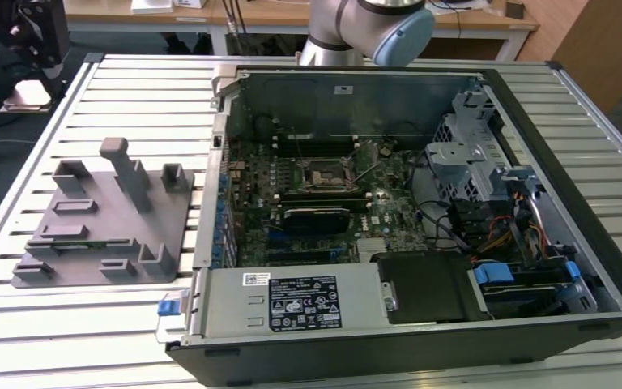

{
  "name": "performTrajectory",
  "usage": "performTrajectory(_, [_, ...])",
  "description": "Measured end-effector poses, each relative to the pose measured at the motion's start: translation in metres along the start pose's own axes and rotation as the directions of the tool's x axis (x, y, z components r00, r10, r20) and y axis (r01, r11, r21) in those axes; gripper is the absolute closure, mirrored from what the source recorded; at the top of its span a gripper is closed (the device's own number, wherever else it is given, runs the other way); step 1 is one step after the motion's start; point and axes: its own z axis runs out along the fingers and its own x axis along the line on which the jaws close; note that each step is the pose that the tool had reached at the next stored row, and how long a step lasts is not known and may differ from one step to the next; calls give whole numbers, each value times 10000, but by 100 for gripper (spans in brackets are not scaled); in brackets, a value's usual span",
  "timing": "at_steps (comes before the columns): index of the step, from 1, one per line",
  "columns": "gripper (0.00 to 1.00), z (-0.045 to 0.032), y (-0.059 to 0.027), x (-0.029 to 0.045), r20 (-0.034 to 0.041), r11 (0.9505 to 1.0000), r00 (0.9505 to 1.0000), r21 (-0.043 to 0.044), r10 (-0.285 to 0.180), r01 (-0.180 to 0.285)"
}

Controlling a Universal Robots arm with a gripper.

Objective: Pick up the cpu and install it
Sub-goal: 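Pick up the cpu and move it towards the insertion slot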

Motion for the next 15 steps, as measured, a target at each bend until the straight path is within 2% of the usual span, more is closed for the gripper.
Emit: performTrajectory(15, [46,4,2,-235,0,10000,10000,0,0,0])
